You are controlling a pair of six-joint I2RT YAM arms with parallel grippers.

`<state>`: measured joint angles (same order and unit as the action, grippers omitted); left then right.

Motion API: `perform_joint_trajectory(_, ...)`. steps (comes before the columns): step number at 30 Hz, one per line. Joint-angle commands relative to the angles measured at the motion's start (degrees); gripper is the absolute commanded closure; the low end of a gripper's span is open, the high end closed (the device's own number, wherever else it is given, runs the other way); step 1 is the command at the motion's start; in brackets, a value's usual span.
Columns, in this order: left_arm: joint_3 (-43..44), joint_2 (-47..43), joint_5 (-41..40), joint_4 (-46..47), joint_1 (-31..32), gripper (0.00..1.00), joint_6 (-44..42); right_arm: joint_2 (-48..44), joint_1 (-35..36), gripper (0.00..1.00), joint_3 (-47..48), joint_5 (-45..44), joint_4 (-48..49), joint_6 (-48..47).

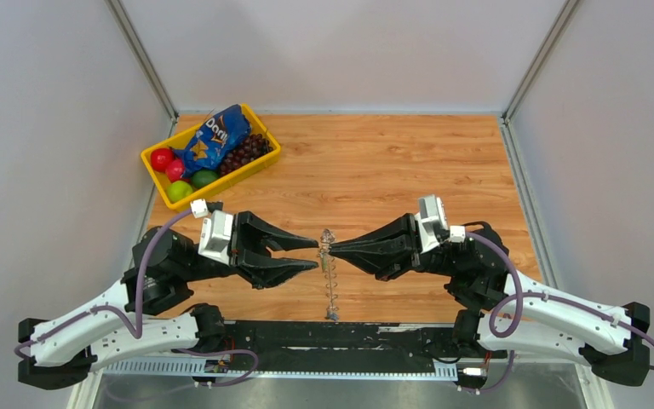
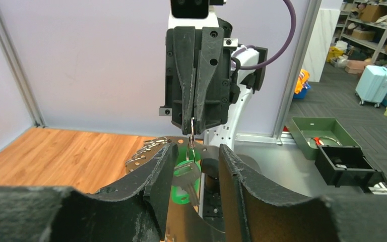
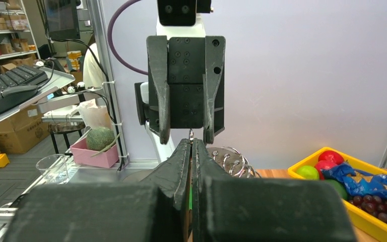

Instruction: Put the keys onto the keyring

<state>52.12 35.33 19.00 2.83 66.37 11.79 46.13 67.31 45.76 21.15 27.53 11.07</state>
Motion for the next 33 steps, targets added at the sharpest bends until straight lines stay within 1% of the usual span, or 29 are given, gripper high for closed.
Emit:
perform_joint_trajectory(1,1.97,0.82,1.28,2.42,0.25,0.56,1.30,-0.24,0.32,1.00,1.35,0.45,7.08,-1.73)
perform_joint_trajectory(6,2.02,1.05,1.28,2.31,0.25,0.59,1.42,0.42,0.79,1.00,1.82,0.74,7.80,-2.25)
perform_joint_trajectory(25,2.20,1.18,0.61,2.84,0.25,0.61,1.29,1.50,1.60,1.00,2.85,0.39,7.25,-3.66)
perform_joint_trajectory(33,2.43,1.88,0.74,2.40,0.25,0.71,1.05,1.58,1.76,1.00,2.82,0.36,7.61,-3.77)
